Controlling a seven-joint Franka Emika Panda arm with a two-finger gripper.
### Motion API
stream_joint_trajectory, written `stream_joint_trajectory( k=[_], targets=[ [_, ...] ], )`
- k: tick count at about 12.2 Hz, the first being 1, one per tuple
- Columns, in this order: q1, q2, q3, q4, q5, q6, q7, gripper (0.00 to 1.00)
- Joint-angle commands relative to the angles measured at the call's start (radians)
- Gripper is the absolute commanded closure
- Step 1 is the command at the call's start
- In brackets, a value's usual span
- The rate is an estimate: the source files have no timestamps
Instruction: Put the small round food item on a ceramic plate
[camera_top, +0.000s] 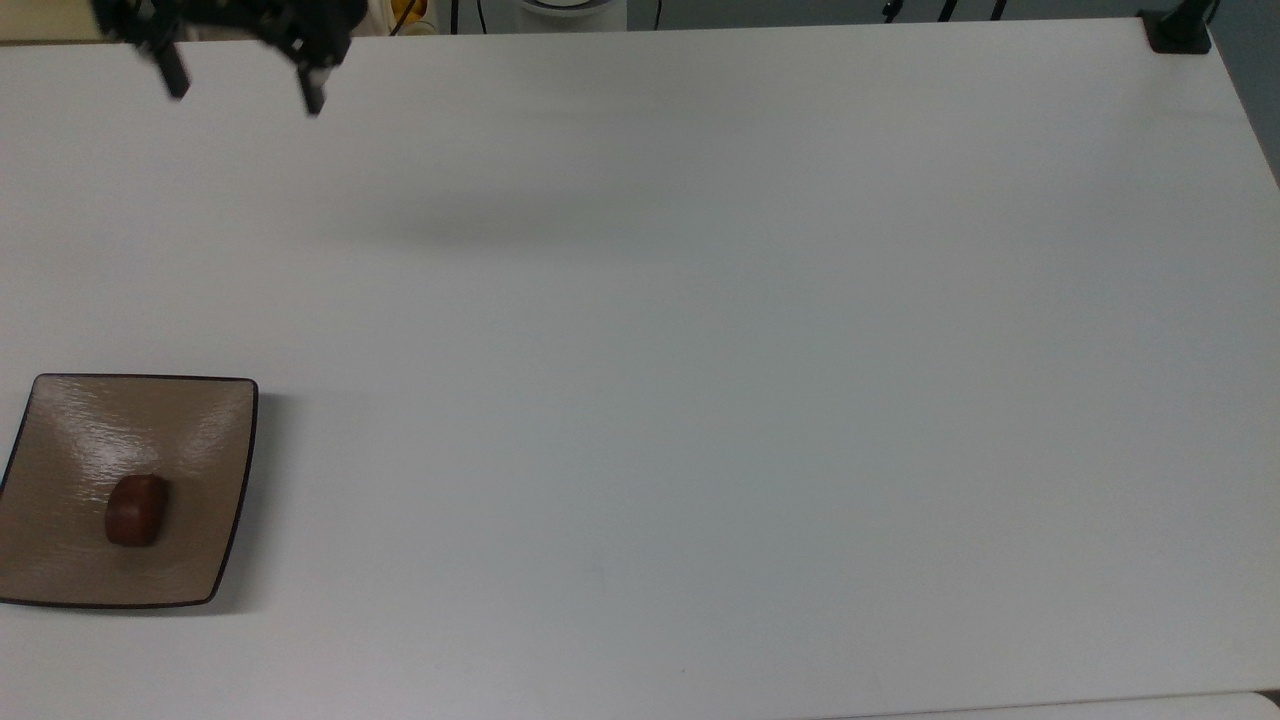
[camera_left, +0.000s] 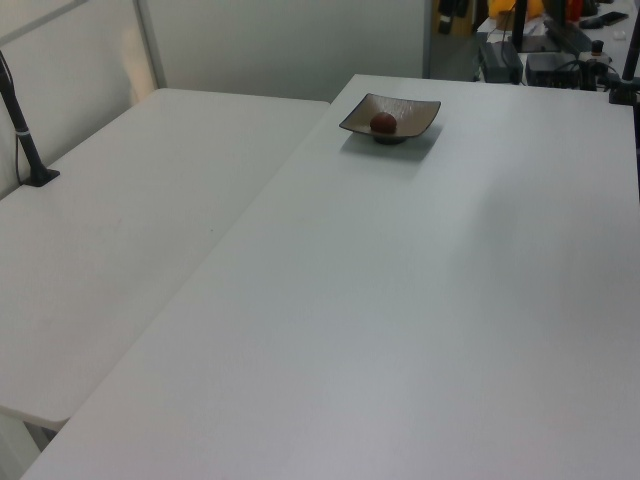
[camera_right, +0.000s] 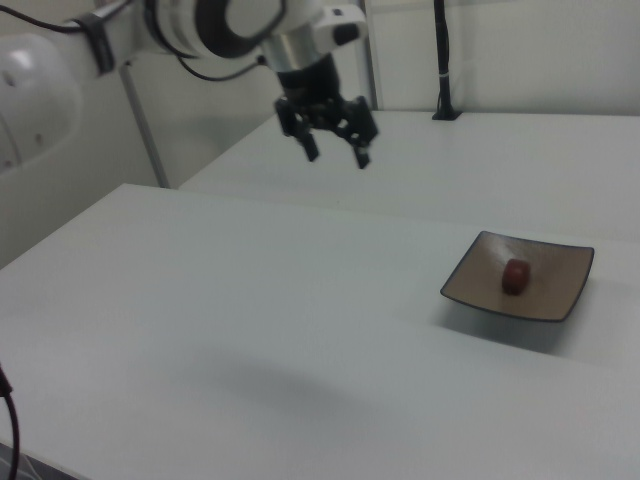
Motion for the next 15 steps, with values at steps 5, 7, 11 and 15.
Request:
stream_joint_trajectory(
  k=[5, 7, 11, 15],
  targets=[
    [0.25, -0.329, -0.022, -0.306, 0.015, -0.191, 0.217, 0.0],
    [0.303, -0.351, -0.045, -0.354, 0.032, -0.176, 0.199, 0.0],
    [0.344, -0.307, -0.088, -0.358, 0.068, -0.052, 0.11, 0.0],
    [0.339, -0.276, -0.088, -0.353, 0.074, 0.005, 0.11, 0.0]
  ],
)
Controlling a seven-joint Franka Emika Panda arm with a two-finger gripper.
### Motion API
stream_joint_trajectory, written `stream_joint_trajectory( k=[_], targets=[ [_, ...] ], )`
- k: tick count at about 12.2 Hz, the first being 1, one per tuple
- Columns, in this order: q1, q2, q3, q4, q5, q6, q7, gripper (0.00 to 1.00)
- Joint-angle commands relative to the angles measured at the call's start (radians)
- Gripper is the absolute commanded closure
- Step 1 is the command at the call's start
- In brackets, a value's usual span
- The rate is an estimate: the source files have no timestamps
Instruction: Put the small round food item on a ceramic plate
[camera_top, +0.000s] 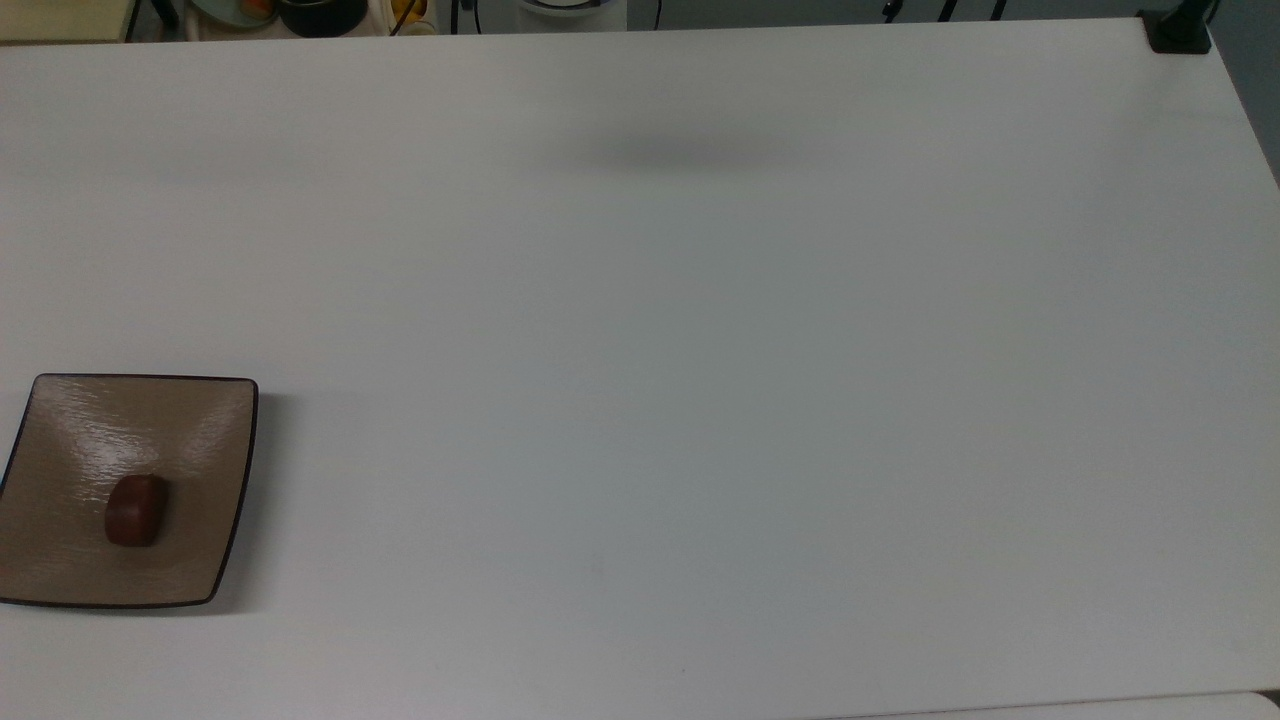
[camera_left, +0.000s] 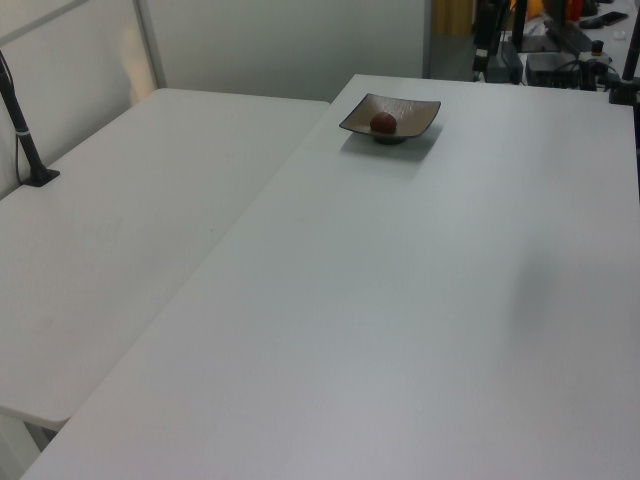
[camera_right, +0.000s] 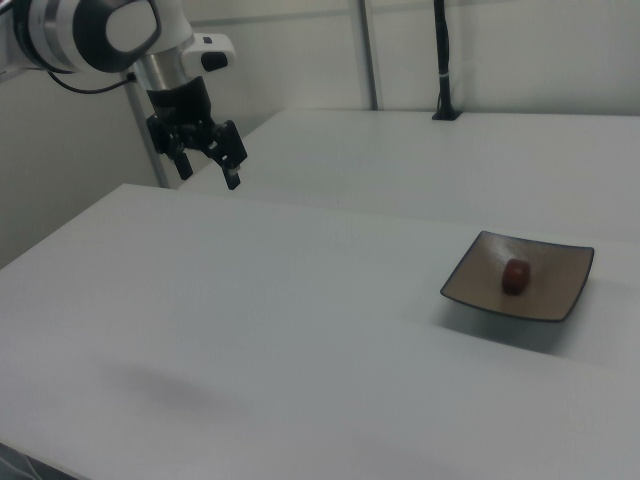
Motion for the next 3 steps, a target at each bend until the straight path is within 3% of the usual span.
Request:
stream_joint_trajectory(
  k=[1, 3],
  targets=[
    [0.015, -0.002, -0.02, -0.011, 0.024, 0.03, -0.024, 0.0],
    [0.015, -0.004, -0.02, -0.009, 0.022, 0.028, -0.024, 0.0]
  ],
)
